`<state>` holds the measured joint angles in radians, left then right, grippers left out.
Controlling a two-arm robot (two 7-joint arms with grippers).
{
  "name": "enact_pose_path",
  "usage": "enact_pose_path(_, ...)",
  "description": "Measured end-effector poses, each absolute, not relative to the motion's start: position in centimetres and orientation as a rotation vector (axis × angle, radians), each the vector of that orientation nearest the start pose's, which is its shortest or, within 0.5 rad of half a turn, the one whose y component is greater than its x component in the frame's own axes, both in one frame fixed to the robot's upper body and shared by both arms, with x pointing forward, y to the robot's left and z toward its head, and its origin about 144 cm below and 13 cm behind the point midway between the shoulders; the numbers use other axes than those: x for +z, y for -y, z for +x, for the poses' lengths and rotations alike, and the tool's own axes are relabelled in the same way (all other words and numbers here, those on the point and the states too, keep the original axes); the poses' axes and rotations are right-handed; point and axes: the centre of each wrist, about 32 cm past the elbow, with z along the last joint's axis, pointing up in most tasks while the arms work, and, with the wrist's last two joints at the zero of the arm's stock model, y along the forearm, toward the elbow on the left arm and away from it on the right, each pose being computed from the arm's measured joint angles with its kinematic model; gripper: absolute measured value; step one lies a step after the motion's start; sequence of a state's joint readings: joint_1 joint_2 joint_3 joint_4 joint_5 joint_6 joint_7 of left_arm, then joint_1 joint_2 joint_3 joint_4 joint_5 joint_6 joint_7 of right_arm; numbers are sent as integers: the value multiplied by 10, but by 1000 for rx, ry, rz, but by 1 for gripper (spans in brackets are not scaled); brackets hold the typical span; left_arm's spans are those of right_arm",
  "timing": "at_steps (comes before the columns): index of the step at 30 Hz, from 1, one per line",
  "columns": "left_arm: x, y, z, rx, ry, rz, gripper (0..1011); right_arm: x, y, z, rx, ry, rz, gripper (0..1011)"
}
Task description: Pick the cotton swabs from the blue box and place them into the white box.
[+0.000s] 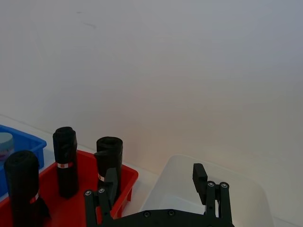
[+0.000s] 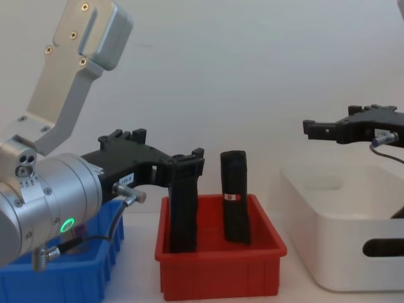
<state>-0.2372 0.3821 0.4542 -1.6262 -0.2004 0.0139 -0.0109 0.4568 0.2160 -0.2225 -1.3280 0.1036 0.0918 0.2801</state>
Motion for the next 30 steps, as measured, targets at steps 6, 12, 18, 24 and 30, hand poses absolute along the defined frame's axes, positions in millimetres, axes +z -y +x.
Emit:
enact_pose_path(6, 1204, -198, 492, 1124, 268, 61, 1004, 1234, 240, 576, -1150, 196, -90, 1002)
enact_pose_path(12, 1204, -198, 492, 1124, 268, 61, 1004, 1235, 241, 576, -1149, 200, -85, 1002)
enact_pose_path(18, 1204, -198, 492, 1124, 268, 61, 1004, 1235, 241, 576, -1149, 204, -81, 1002)
enact_pose_path(24, 1204, -198, 492, 1124, 268, 61, 1004, 1235, 241, 576, -1149, 206, -79, 1001)
enact_pose_path(30, 1204, -198, 492, 1124, 268, 61, 1004, 1235, 242, 575, -1149, 206, -79, 1002)
